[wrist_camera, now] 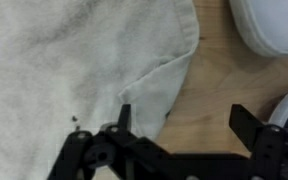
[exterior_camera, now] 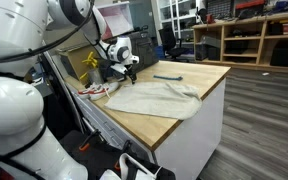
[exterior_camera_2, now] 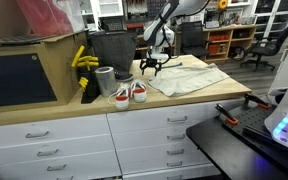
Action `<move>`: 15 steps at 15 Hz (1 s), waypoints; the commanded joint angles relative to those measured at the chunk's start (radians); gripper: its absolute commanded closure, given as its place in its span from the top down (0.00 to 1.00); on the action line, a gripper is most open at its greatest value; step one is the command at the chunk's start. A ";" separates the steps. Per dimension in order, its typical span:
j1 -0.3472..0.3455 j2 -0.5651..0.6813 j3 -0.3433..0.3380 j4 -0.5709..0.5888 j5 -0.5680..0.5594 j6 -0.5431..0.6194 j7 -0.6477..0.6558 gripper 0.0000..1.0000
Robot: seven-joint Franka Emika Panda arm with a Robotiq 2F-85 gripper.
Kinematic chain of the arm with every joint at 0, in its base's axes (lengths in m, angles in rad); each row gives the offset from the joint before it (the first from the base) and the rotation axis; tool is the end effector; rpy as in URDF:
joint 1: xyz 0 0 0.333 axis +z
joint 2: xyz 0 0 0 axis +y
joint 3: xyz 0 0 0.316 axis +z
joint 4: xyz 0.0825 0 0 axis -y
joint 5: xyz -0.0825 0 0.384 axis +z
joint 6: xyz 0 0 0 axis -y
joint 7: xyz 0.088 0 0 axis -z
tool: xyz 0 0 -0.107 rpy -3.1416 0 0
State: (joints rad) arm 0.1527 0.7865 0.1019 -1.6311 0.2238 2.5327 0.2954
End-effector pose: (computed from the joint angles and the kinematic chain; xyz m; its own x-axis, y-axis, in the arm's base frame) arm 0.6784 0.1647 0.1705 0.9676 -0.2515 0.0233 -0.2393 -0.9423 -0.2342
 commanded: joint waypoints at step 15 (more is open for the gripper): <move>-0.020 0.021 0.032 -0.010 0.023 -0.017 -0.019 1.00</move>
State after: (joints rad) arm 0.1353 0.8075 0.1217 -1.6382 0.2240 2.5301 0.2956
